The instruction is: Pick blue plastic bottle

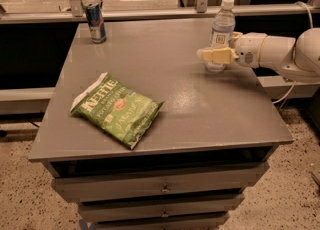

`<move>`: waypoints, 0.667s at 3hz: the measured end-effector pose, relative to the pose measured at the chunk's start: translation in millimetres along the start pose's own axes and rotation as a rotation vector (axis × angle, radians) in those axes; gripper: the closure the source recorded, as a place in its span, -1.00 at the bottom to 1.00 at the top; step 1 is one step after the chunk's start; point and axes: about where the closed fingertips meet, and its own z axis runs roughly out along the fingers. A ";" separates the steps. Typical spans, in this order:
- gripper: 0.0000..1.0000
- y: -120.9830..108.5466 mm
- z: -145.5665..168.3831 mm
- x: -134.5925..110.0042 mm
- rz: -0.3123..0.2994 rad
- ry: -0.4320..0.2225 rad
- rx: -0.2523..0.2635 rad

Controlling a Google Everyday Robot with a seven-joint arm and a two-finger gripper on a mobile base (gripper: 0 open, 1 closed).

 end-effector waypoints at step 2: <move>0.99 10.3 0.3 -74.5 -0.090 -0.127 -0.050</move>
Offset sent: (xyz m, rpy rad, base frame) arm -0.0068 0.0306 0.1309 0.0735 -0.2478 0.1219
